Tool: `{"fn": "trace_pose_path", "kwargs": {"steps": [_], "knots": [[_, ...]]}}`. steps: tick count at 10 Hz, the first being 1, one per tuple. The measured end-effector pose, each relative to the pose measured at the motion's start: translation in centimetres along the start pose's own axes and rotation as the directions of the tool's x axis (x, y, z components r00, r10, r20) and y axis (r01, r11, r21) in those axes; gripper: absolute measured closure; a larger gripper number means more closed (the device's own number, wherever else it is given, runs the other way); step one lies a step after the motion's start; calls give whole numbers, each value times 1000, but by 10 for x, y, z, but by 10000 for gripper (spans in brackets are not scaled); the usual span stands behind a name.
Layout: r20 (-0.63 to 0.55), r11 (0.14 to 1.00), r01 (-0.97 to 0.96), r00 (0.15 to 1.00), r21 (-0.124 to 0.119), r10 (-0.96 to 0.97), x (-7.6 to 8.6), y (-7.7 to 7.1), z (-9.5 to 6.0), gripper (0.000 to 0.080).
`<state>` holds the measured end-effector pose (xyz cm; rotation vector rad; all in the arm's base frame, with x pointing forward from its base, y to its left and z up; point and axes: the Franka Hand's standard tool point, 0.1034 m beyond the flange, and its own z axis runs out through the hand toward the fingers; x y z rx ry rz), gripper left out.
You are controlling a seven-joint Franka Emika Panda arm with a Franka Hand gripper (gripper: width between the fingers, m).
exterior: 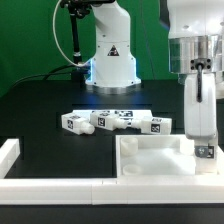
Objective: Assemble one leg
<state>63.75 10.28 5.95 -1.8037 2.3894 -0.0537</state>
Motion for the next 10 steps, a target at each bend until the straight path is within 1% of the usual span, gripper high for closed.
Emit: {"fn": "trace_pose_path", "kwargs": {"steps": [1,2,3,4,5,6,7,9,10], "knots": [[0,1000,26,1000,-1,-26,0,0,0,438],[-6,991,132,991,-6,-132,1,1,1,299],[-6,948,318,948,-9,-318,0,1,1,299],[-3,871,492,871,-2,-492,-3,1,1,194],[5,786,618,786,-3,-618,-9,4,1,194],[10,749,663,749,-3,-662,-12,7,1,159],[8,736,677,736,-4,-677,-9,5,1,151],[6,612,790,612,-4,-790,-8,5,1,151],[-3,458,889,458,-14,-889,-6,3,0,151]]}}
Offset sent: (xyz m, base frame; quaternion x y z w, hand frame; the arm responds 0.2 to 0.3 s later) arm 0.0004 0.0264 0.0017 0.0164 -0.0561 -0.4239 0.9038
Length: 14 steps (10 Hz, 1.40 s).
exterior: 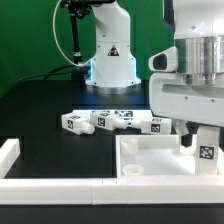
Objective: Assemble one leg
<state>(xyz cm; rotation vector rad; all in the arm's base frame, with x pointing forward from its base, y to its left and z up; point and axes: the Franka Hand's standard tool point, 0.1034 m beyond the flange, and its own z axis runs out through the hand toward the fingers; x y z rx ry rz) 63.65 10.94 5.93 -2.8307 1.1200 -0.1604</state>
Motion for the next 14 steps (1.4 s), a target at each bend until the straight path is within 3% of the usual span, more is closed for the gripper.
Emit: {"fn": "trace_pose_path", "kwargs": {"steps": [1,3,5,6,7,9,11,12,14], "knots": [[-4,974,224,974,-15,-225,5,1,-2,151],[-7,986,166,986,-14,-166,6,1,-1,151],[-7,988,153,988,-13,-154,6,1,-1,411],[-7,998,63,998,-12,-63,6,1,-1,411],[-7,1000,2,1000,-11,-2,6,1,-1,518],[-12,976,-217,976,-10,217,4,0,-1,518],[-18,859,-512,859,-17,512,1,-1,0,518],[-1,757,-653,757,-4,653,1,-2,0,518],[36,466,-885,465,-3,884,2,-4,1,519]]}}
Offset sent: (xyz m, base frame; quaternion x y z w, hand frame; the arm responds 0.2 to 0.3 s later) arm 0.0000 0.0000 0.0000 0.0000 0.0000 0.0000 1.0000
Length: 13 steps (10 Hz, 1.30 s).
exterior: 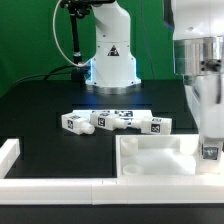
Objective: Assemble one leg
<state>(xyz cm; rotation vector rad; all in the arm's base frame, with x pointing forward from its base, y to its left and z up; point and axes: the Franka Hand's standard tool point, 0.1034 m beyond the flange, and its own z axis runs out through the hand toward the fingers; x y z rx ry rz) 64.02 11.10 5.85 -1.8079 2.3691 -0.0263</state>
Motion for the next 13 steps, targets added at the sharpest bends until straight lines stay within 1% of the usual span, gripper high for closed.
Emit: {"fn": "trace_pose_path", "kwargs": {"steps": [1,2,4,5,6,7,8,9,11,12,13], "knots": [[5,987,-163,987,1,163,0,0,0,519],[4,980,-198,980,1,198,0,0,0,519],[4,988,-154,988,1,154,0,0,0,518],[4,994,-113,994,6,113,0,0,0,326],[0,989,146,989,35,-146,1,-3,0,191],[-6,939,341,940,43,-341,0,-1,3,191],[-3,921,388,922,40,-388,-6,3,4,162],[-10,915,402,916,36,-402,-16,10,3,152],[-19,836,548,837,32,-547,-15,9,3,151],[-26,748,664,748,22,-663,-13,8,2,151],[-31,567,824,567,5,-823,-11,1,-3,151]]}}
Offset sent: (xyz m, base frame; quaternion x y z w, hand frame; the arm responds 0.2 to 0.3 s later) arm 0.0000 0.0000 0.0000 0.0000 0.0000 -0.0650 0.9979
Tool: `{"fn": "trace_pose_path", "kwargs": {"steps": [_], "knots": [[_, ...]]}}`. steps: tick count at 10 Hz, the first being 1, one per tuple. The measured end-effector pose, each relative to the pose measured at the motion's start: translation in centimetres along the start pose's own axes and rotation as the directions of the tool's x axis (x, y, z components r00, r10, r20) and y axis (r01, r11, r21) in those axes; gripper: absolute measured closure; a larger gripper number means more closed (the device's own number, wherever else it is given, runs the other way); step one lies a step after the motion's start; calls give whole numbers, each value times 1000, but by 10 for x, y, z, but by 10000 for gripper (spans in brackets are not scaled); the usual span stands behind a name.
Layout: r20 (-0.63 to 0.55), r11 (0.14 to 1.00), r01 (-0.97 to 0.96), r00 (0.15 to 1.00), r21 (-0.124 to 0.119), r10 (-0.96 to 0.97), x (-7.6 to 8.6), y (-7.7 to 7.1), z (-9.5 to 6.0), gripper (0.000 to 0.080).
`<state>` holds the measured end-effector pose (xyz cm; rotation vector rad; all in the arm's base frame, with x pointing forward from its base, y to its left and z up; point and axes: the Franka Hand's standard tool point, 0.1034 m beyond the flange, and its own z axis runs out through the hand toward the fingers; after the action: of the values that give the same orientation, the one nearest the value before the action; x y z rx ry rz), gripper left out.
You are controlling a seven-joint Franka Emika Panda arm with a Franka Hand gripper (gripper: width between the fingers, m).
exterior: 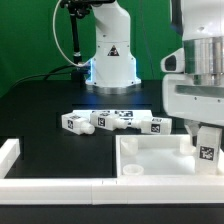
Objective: Assemble one leg
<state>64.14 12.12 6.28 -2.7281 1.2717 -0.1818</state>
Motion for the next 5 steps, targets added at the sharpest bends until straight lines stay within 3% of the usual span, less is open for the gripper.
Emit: {"fn": "trace_pose_path", "kwargs": {"steps": [1,4,5], "knots": [[14,979,205,979,-4,-205,12,0,-5,151],[13,980,199,980,-10,-199,14,3,-3,178],[12,983,181,983,-11,-181,15,3,-3,356]]}}
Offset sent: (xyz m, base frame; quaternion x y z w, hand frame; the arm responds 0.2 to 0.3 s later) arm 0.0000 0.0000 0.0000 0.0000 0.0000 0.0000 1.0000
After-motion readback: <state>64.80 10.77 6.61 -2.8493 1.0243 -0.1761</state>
